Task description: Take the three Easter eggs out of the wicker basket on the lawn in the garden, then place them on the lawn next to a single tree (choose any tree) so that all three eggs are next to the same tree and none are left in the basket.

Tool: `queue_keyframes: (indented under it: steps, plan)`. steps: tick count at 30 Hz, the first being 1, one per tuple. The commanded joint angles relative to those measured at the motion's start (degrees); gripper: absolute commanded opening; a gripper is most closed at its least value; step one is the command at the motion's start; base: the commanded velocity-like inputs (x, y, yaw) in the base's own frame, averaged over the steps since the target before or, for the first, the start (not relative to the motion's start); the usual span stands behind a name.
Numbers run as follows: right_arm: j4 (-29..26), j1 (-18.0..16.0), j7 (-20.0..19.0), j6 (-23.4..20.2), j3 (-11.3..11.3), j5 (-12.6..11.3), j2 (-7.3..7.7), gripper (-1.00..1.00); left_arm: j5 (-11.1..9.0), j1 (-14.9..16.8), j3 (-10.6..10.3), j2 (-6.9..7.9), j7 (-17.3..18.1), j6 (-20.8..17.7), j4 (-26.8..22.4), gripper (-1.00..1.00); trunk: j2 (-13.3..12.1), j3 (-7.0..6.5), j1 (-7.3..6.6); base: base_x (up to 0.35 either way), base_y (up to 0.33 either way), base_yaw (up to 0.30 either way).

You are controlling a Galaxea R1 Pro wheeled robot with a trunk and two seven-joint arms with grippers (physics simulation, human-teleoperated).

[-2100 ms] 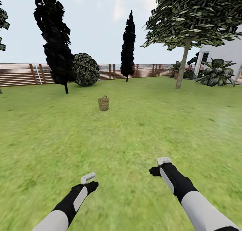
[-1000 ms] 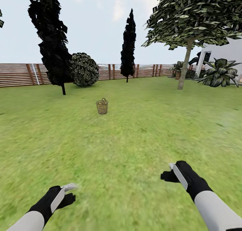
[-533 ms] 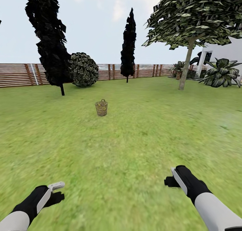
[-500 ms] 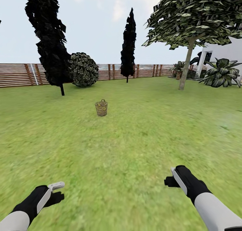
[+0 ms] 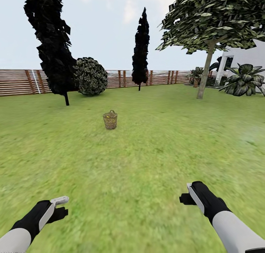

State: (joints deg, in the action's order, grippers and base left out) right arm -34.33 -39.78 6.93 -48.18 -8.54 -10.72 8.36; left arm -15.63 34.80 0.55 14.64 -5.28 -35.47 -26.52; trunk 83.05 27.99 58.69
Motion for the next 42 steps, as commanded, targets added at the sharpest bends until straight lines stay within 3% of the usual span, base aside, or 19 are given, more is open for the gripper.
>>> queue_keyframes:
  steps: [1, 16, 25, 42]
  plan:
    - [-0.1, 0.0, 0.5, -0.2, -0.4, -0.6, 0.08, 1.00, -0.6, 0.3, 0.1, -0.12, -0.5, -0.2, -0.1, 1.00, 0.0, 0.07, 0.03, 0.344, 0.000, 0.000]
    - [1.9, 0.0, 0.5, 0.9, -0.5, -0.3, -0.24, 1.00, -0.6, 0.8, 0.1, -0.60, -0.5, 0.3, 0.0, 1.00, 0.0, 0.07, 0.03, 0.344, 0.000, 0.000]
    - [2.8, 0.0, 0.6, 2.3, -0.5, -0.1, -1.78, 1.00, -0.6, 0.8, 0.0, -1.16, -0.6, 0.4, -0.2, 1.00, 0.0, 0.07, 0.03, 0.344, 0.000, 0.000]
    - [3.1, 0.0, 0.5, 2.3, -0.4, -0.2, -1.69, 1.00, -0.6, 0.8, 0.1, -1.38, -0.5, 0.5, -0.1, 1.00, 0.0, 0.07, 0.03, 0.344, 0.000, 0.000]
